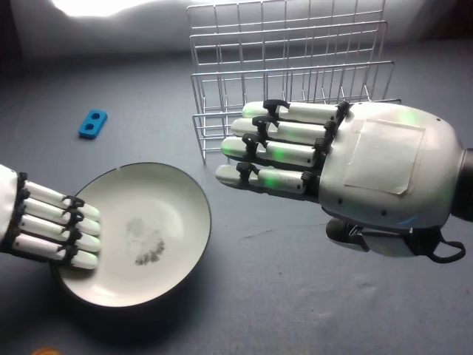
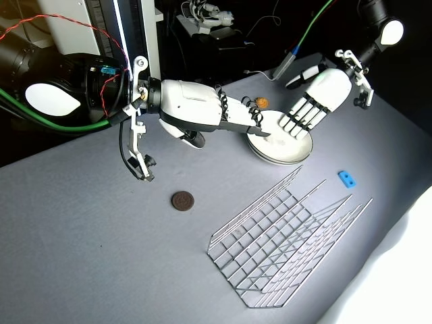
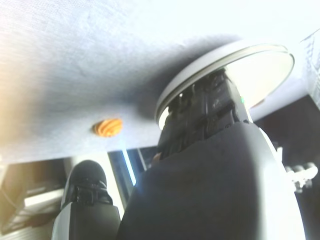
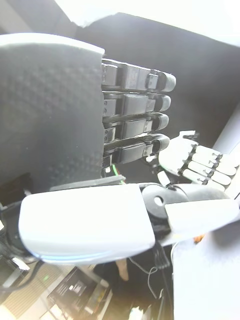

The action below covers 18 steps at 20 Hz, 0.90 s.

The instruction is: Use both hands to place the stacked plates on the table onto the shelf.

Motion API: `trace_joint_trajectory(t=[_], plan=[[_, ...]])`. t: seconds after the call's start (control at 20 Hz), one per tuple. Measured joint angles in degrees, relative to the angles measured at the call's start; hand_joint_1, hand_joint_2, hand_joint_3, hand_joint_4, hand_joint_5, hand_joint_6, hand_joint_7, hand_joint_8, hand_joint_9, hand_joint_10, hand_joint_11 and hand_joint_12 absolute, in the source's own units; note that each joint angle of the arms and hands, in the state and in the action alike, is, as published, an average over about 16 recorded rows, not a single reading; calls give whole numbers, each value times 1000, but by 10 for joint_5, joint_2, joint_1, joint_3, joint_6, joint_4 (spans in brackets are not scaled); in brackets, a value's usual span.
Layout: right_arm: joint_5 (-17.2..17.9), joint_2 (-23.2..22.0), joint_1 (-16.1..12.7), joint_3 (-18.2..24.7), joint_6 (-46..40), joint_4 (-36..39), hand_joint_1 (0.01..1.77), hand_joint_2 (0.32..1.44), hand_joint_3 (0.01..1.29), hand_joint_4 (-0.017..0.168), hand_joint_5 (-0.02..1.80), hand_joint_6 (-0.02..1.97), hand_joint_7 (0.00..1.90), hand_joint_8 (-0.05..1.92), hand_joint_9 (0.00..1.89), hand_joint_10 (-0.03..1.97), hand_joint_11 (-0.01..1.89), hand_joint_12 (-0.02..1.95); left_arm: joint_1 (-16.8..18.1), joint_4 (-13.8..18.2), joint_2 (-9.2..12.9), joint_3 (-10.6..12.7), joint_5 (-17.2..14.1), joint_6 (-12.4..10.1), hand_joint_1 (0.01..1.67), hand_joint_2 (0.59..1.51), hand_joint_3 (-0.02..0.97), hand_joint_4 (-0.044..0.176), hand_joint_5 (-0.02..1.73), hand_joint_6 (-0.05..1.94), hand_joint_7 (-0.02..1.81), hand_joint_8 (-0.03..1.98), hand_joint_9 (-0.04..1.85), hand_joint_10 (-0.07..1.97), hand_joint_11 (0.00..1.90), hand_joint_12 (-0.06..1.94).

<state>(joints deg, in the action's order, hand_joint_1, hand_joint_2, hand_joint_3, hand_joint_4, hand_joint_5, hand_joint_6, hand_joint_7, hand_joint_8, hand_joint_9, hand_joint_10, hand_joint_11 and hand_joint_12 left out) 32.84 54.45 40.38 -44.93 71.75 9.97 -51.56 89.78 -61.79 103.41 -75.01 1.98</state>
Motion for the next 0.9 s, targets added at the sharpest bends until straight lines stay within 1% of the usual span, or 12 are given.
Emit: trace_joint_trajectory(t=[0.3,0.55,0.7,0.9], plan=[[4,5,-2,-2,8,-3,1222,1012,19,7,121,22,22,18,22,10,28,31,32,19,2,-53,40,-30,15,1111,21,-3,1,1,-5,-15,5,-4,16,-3],[1,26,-6,-16,23,-3,1230,1012,19,7,122,22,23,17,22,9,27,88,60,33,3,-94,71,-54,15,1114,21,-1,2,5,-7,-15,12,0,16,2],[-6,48,-10,-34,33,-4,1236,1012,19,7,120,22,25,17,23,9,25,146,72,39,4,-110,84,-64,15,1113,21,1,3,8,-7,-15,15,1,16,3],[-18,87,-17,-65,47,-4,1244,1011,19,7,120,22,34,17,35,10,22,262,78,42,4,-122,93,-69,16,1111,22,1,3,7,-7,-15,18,1,15,2]])
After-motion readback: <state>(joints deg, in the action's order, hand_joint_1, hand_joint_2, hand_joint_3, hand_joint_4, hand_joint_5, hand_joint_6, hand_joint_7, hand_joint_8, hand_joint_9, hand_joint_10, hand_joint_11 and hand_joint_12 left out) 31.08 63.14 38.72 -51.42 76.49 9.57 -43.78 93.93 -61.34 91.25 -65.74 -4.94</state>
